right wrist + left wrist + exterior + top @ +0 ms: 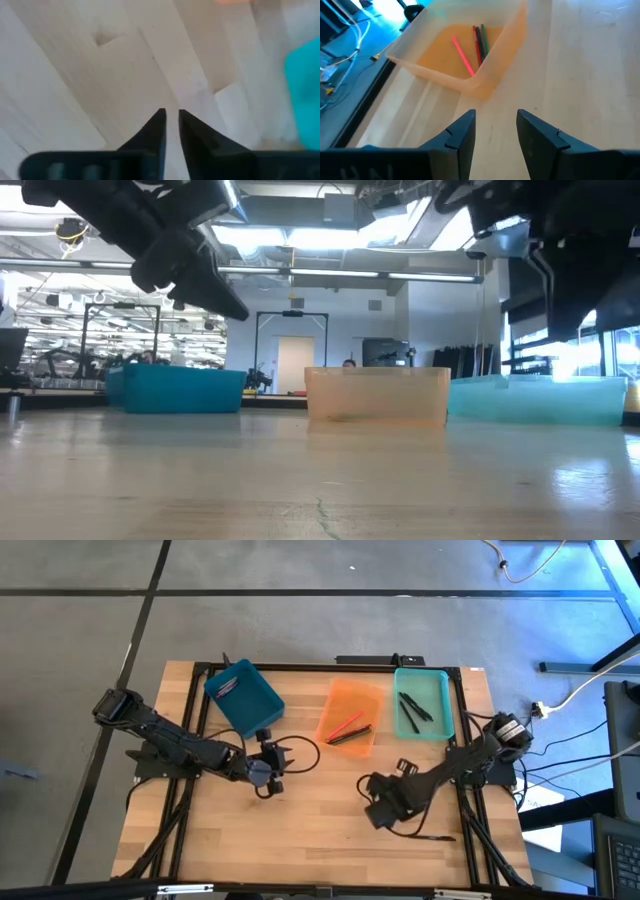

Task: Sort crayons/erasers/pens/pencils in bins
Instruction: Put the black pen into the light blue bin

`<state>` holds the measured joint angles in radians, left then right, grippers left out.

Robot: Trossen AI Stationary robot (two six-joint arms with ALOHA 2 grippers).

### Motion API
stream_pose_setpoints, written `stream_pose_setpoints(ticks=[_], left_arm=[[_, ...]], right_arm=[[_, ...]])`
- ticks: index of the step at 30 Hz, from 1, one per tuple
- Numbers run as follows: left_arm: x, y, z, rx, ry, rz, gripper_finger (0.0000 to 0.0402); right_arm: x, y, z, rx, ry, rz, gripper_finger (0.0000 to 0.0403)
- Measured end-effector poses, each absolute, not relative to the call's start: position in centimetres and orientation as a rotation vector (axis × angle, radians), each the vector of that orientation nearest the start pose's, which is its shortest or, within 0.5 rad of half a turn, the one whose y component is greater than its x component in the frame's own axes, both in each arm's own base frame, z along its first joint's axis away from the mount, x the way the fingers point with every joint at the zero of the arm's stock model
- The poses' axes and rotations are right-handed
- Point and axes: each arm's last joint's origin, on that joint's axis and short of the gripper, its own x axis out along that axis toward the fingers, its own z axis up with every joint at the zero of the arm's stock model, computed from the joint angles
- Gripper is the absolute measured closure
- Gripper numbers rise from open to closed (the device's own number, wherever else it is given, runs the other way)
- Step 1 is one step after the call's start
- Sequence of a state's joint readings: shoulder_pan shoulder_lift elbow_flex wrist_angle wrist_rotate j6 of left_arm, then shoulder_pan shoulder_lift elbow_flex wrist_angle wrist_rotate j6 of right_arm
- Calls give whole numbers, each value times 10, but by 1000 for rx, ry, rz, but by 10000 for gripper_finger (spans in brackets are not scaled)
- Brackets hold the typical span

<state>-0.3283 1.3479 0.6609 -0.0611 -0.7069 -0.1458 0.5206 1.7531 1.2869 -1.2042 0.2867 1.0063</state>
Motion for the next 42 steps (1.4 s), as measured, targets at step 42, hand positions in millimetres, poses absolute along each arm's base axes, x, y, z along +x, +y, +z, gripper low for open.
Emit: stream_pose_setpoints(ticks=[42], left_arm=[[241,-63,187,258,658,494,266]], right_arm=[[176,265,139,-212,1713,-251,261]])
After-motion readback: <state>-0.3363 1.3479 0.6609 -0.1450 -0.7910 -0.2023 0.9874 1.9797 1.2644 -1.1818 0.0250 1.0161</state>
